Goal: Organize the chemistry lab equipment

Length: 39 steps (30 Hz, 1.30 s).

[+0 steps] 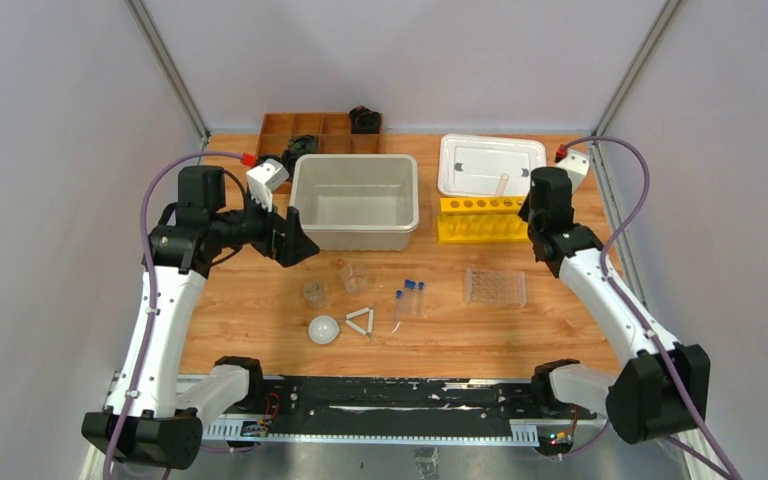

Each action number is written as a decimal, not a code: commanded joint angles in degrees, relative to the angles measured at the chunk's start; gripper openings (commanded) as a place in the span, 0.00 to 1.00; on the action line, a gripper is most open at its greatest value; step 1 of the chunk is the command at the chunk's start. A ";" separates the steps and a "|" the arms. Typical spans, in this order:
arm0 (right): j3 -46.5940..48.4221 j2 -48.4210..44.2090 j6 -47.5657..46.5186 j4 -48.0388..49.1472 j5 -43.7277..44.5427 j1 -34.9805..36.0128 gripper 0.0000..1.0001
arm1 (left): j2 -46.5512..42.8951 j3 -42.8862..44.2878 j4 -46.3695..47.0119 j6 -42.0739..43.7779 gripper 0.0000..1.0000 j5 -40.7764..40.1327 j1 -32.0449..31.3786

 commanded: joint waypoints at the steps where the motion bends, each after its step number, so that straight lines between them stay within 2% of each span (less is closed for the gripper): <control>1: 0.89 4.19 1.14 7.07 0.04 -1.18 0.00 | -0.42 -1.98 0.59 -0.20 1.00 -0.36 -0.17; 12: 0.97 11.05 1.54 11.73 -1.00 -1.25 0.00 | -1.23 -2.79 0.59 1.32 1.00 -1.29 -0.17; 39: 0.30 14.95 1.29 11.92 -0.30 -1.20 0.00 | -1.62 -2.70 0.59 2.17 1.00 -1.77 -0.17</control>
